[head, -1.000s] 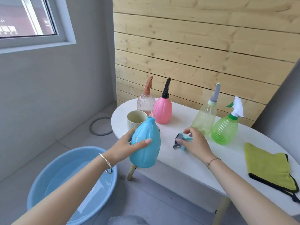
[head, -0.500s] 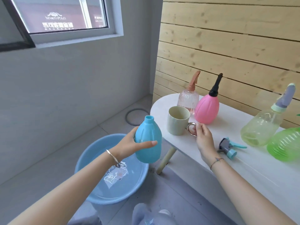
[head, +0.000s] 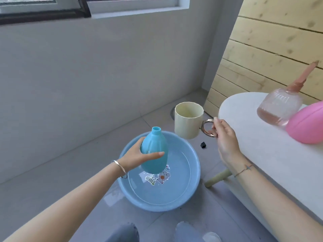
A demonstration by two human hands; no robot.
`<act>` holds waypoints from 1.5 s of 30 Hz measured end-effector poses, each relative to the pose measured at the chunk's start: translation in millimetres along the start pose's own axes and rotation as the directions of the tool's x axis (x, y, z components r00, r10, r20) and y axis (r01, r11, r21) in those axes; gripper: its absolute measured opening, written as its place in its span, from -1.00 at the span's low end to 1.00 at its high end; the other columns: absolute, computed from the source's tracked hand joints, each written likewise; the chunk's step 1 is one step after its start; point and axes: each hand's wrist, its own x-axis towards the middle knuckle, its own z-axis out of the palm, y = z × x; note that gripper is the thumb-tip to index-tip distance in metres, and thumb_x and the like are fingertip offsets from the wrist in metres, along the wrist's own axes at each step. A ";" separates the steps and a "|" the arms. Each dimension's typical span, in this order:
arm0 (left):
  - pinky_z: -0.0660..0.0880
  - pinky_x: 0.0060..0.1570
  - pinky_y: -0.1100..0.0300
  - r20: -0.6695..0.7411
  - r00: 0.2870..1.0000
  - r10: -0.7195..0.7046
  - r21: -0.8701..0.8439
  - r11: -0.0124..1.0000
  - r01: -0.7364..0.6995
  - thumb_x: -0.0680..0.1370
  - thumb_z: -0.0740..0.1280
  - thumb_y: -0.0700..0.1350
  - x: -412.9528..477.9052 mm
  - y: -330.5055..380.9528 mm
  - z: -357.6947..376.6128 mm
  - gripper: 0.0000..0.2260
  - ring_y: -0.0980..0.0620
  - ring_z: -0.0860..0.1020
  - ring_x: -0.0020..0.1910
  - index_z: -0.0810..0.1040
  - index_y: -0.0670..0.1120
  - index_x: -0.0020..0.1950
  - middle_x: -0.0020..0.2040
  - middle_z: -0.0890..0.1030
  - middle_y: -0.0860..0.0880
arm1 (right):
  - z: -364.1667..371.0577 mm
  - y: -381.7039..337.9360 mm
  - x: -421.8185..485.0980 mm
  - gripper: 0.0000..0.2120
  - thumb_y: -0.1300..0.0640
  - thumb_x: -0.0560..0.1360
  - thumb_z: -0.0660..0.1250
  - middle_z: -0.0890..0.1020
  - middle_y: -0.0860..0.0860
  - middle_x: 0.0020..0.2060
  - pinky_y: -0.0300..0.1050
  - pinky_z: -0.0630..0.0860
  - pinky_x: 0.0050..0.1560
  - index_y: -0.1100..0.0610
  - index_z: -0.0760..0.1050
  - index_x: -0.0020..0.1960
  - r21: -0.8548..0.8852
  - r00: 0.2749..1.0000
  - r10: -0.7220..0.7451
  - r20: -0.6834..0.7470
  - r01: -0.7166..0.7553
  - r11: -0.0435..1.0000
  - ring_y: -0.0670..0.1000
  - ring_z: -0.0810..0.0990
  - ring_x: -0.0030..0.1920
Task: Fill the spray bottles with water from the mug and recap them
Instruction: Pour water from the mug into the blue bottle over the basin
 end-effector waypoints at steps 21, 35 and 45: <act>0.51 -0.22 0.42 -0.159 0.982 -0.101 -0.056 0.994 0.093 0.28 0.60 0.07 98.9 -154.4 -20.2 -0.36 0.27 0.61 -0.08 0.39 0.05 0.27 0.08 0.61 0.08 | 73.6 194.9 49.8 -0.58 0.04 0.44 0.45 0.38 0.10 -0.45 -0.16 0.22 -0.33 0.22 0.29 -0.36 -0.444 0.987 0.029 0.160 0.046 0.895 -0.02 0.28 -0.38; 0.51 -0.19 0.43 -0.263 0.961 -0.082 -0.009 0.997 0.082 0.23 0.57 0.22 99.3 -193.8 -15.5 -0.25 0.31 0.59 -0.06 0.35 0.02 0.31 0.10 0.59 0.09 | 76.4 268.4 30.2 -0.57 0.12 0.43 0.45 0.30 -0.05 -0.48 -0.28 0.23 -0.31 0.11 0.23 -0.41 -0.678 0.943 -0.043 0.331 0.269 0.684 -0.10 0.35 -0.34; 0.48 -0.23 0.47 -0.265 0.962 -0.066 0.001 0.998 0.069 0.21 0.51 0.13 95.8 -195.4 -17.3 -0.29 0.37 0.57 -0.13 0.36 0.00 0.29 0.04 0.58 0.13 | 75.0 276.8 29.2 -0.58 0.11 0.45 0.43 0.30 -0.02 -0.47 -0.16 0.19 -0.34 0.18 0.25 -0.41 -0.667 0.946 0.011 0.325 0.221 0.712 -0.01 0.30 -0.37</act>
